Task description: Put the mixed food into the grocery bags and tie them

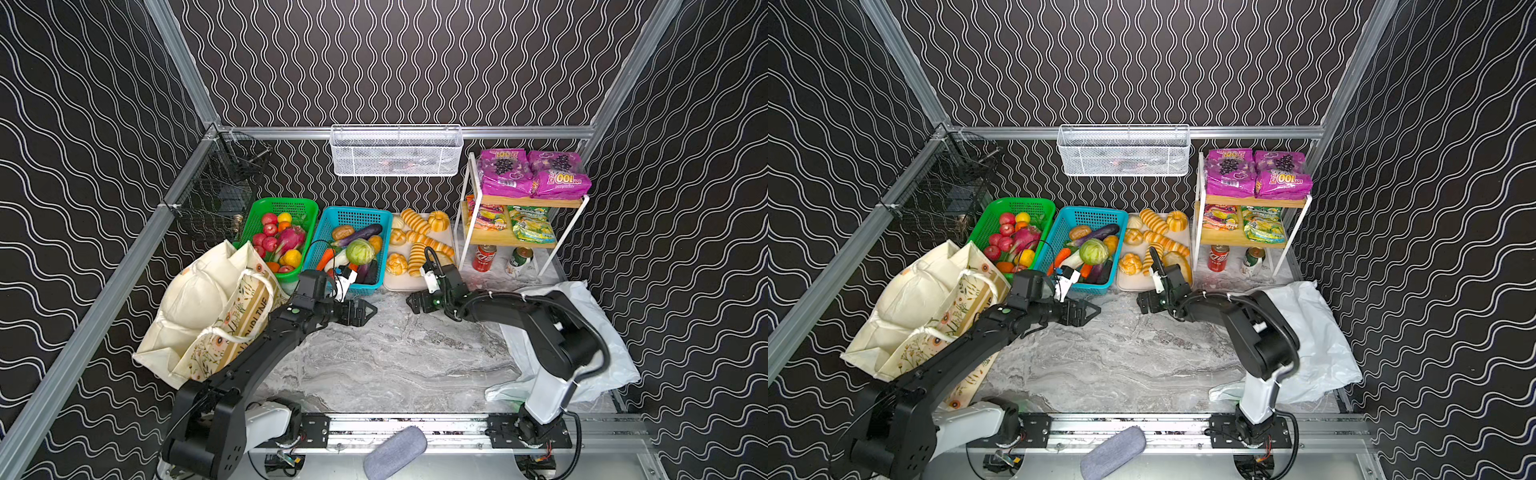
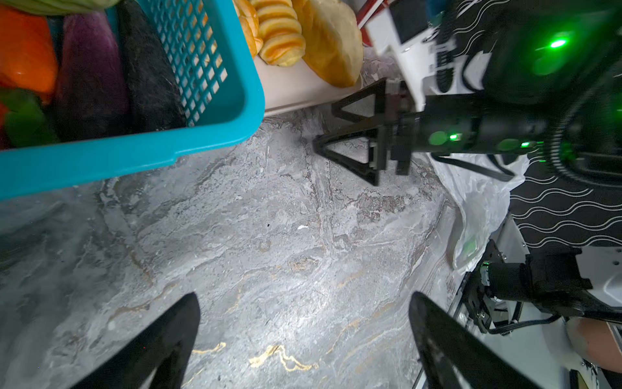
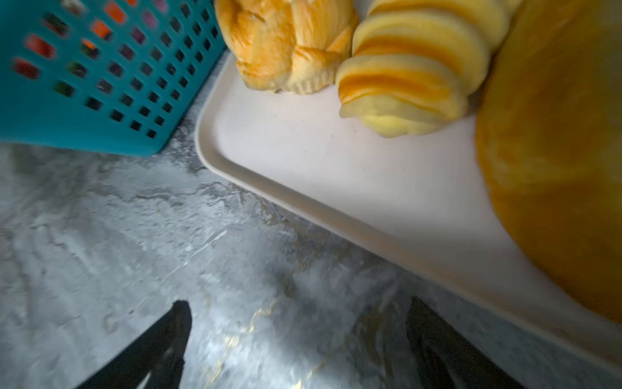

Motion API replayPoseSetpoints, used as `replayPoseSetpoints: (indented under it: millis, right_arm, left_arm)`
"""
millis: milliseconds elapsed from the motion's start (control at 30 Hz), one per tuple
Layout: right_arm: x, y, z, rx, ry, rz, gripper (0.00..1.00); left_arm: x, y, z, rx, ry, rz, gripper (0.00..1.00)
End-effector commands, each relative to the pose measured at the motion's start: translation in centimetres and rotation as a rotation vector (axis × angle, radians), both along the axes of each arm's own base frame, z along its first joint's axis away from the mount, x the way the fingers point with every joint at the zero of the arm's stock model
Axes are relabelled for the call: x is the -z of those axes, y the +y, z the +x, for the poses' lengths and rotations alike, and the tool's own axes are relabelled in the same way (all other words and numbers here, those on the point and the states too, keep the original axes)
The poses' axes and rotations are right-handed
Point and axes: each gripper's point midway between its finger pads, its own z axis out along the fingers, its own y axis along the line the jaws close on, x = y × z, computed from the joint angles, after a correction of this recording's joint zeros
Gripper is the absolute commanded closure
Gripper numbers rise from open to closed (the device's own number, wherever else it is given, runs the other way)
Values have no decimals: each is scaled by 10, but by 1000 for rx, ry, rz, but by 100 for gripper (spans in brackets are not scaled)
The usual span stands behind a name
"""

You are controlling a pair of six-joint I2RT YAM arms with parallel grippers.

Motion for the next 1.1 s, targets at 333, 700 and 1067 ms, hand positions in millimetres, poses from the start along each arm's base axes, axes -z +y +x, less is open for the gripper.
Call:
replayPoseSetpoints:
  millis: [333, 700, 1067]
  right_arm:
    - [-60, -103, -62, 371, -58, 39, 0]
    - [-75, -168, -73, 554, -6, -16, 0]
    - [-134, -105, -56, 300, -48, 214, 0]
  left_arm:
    - [1, -27, 104, -45, -152, 12, 1]
    - [-30, -40, 89, -6, -167, 24, 1]
    - [-145, 128, 13, -489, -186, 663, 13]
